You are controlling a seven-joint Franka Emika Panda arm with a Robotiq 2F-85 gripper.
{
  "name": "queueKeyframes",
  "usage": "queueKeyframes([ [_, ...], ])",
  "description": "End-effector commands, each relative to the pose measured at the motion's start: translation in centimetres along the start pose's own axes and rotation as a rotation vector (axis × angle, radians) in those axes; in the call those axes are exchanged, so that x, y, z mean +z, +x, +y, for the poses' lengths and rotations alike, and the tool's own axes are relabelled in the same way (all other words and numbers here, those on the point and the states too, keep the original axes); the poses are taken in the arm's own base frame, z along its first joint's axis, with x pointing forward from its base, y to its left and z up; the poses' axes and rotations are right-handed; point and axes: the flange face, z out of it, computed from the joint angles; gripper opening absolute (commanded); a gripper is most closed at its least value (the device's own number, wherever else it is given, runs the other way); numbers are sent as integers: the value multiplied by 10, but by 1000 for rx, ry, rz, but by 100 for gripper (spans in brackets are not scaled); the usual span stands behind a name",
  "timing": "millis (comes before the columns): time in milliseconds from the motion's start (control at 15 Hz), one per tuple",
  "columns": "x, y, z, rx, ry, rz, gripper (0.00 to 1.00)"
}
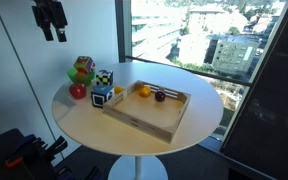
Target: Put the red apple on the table
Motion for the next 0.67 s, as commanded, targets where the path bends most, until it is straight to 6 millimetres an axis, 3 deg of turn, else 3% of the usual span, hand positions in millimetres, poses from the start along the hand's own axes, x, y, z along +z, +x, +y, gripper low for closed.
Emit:
queueKeyframes([
  [0, -12, -9, 4, -13, 12, -11, 100],
  [600, -3, -5, 1, -3, -4, -11, 100],
])
